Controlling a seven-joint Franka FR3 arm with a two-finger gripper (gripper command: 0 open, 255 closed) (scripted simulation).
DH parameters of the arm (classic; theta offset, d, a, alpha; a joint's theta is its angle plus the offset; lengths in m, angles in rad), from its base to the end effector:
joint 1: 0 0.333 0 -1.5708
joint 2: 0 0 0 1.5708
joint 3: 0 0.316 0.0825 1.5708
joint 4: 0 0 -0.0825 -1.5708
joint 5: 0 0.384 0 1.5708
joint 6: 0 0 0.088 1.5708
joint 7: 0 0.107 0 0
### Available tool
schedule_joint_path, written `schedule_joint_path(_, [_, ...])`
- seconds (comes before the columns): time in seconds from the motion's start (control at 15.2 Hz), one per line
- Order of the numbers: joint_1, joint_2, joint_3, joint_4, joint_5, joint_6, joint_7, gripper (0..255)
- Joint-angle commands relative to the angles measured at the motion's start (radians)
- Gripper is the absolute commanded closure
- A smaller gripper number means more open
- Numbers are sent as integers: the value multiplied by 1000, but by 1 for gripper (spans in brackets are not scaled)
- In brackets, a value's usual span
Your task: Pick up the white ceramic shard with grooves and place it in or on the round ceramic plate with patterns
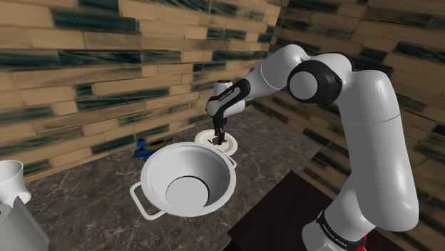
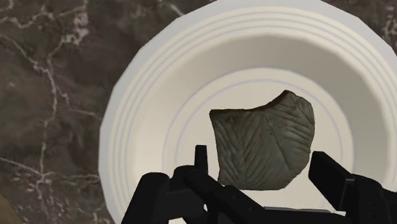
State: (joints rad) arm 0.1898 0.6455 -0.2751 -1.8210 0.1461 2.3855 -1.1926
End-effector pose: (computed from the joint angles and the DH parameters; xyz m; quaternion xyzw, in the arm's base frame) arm 0.6413 -0.0432 0.1874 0.8654 0.4992 -0.0411 0.0121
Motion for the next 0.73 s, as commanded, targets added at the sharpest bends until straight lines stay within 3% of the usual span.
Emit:
schedule_joint_path(0.0, [0,0,0,0,0,0,0,0])
schedule_joint_path(0.26, [0,0,0,0,0,0,0,0])
schedule_joint_path(0.53, [18,-84,-20,8,-25,-91,16,0])
schedule_joint_path(0.66, [18,-84,-19,8,-25,-91,16,0])
